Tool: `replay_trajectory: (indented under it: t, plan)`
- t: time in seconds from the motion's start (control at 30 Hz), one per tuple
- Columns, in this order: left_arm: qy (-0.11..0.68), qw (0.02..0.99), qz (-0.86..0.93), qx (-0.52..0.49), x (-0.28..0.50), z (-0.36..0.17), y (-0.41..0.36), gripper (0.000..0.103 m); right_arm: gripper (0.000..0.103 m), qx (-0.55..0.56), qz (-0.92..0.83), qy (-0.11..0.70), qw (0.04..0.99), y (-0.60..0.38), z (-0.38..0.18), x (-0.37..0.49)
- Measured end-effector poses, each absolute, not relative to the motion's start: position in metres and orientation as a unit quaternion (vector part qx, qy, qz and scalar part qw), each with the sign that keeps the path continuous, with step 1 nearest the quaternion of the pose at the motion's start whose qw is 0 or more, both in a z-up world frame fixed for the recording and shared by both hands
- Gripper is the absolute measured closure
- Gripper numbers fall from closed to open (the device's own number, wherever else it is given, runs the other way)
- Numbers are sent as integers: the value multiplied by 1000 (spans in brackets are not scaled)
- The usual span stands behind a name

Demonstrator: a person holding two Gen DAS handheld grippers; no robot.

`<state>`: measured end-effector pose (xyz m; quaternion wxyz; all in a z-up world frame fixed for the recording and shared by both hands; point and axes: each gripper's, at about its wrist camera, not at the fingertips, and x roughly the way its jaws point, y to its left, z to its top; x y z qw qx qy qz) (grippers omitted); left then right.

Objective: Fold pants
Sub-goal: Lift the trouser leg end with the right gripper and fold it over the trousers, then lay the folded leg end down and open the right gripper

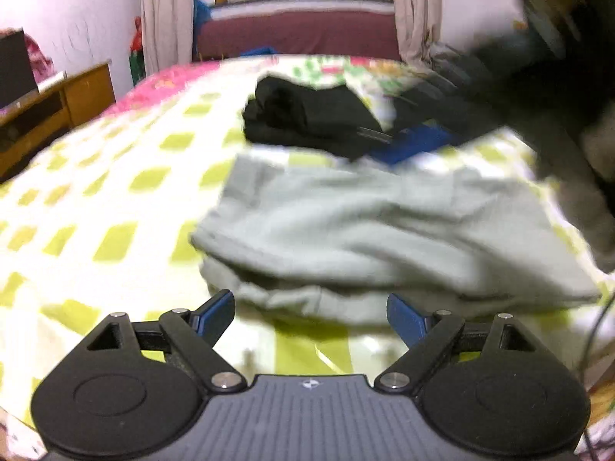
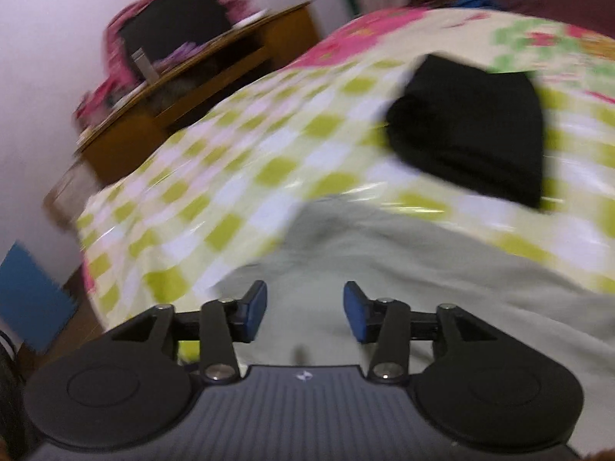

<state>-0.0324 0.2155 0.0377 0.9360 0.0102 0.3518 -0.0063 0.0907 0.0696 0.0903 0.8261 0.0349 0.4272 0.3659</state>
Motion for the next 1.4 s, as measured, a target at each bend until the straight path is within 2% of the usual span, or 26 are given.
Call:
replay_trajectory:
  t: [0.2, 0.33, 0.43, 0.5, 0.53, 0.97, 1.0, 1.03, 1.07, 1.1, 1.27, 1.4]
  plan:
    - [306, 951, -23, 47, -4, 50, 191, 0, 53, 58, 170, 432, 884, -78, 71, 89]
    - [379, 923, -23, 64, 37, 8, 183, 0, 50, 183, 133, 467, 855, -144, 33, 88]
    - [416, 906, -15, 72, 50, -5, 178, 0, 49, 230, 133, 476, 838, -161, 6, 87]
    - [421, 904, -13, 72, 48, 1, 178, 0, 41, 263, 156, 464, 831, -162, 0, 86]
    - [423, 903, -10, 77, 47, 3, 177, 0, 40, 278, 174, 463, 824, -162, -1, 88]
    - [421, 898, -17, 129, 53, 4, 158, 0, 45, 384, 240, 479, 752, -182, -29, 90]
    - [424, 896, -16, 130, 55, 3, 157, 0, 52, 393, 239, 475, 750, -179, -31, 92]
    - [426, 896, -14, 127, 56, 3, 157, 0, 76, 405, 239, 473, 745, -172, -34, 95]
    - [428, 895, -12, 125, 57, 4, 157, 0, 92, 414, 241, 481, 734, -165, -37, 98]
    - [429, 895, -10, 125, 58, 4, 157, 0, 97, 420, 239, 490, 725, -160, -38, 100]
    - [437, 889, -39, 130, 51, 10, 139, 0, 99, 421, 241, 434, 759, -203, 0, 81]
    - [437, 884, -110, 126, 45, 2, 101, 0, 99, 319, 135, 457, 819, -254, 8, 63]
